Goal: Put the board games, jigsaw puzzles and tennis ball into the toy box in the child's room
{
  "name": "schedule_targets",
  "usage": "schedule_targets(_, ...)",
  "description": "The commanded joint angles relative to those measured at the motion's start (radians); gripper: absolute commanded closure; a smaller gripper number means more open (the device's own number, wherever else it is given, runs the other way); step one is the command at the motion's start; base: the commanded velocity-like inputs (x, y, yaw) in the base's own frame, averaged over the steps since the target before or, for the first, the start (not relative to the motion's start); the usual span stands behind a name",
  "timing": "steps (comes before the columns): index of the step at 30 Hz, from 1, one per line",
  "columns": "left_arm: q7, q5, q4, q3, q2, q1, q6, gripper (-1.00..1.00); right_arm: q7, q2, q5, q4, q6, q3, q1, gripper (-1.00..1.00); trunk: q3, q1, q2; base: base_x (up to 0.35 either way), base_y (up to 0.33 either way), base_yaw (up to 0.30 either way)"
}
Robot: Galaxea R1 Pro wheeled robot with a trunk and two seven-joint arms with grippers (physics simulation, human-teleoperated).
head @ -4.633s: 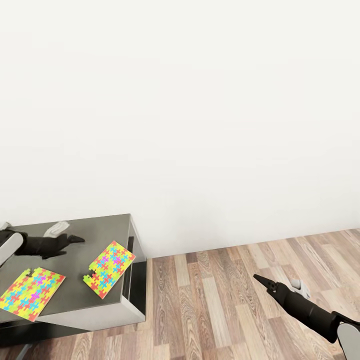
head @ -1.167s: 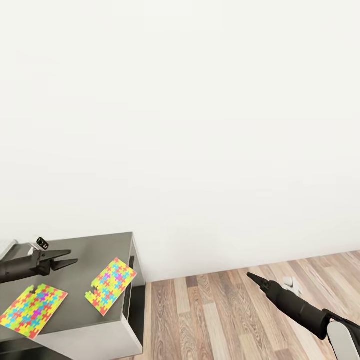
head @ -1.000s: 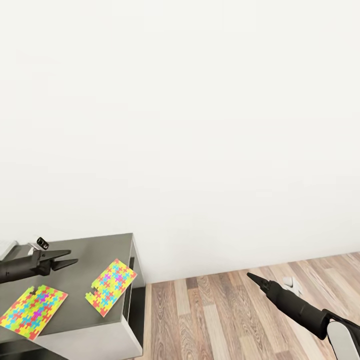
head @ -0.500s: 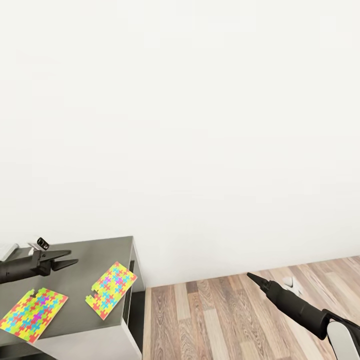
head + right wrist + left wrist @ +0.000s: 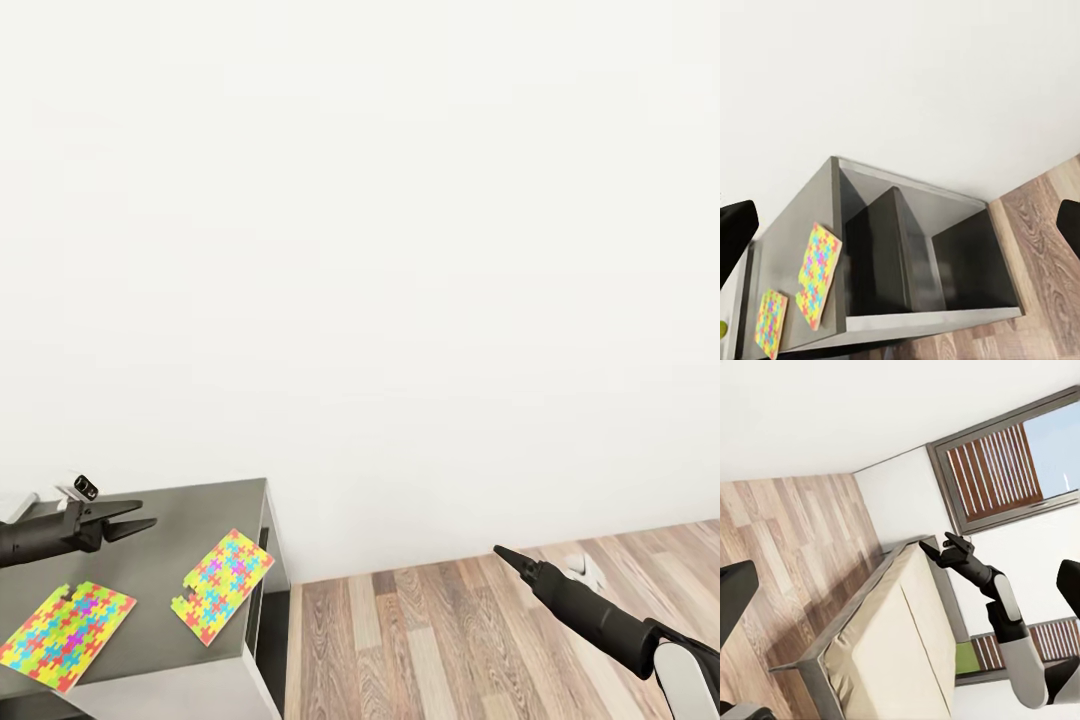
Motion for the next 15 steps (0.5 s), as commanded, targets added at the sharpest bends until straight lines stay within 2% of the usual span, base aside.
schedule_targets(1, -0.005, 0.005, 0.0, -0.007, 0.001, -0.002, 0.01, -1.0, 0.007, 0.0, 0.005, 0.0, 0.005, -0.002, -0.001, -1.0, -0.001, 0.001, -0.002, 0.0, 0.0, 0.0)
schedule_targets(15, -0.006, 0.006, 0.002, -0.007, -0.007, -0.002, 0.007, -1.0, 0.007, 0.0, 0.005, 0.001, 0.005, -0.002, -0.001, -1.0, 0.022, 0.001, -0.002, 0.0, 0.0, 0.0)
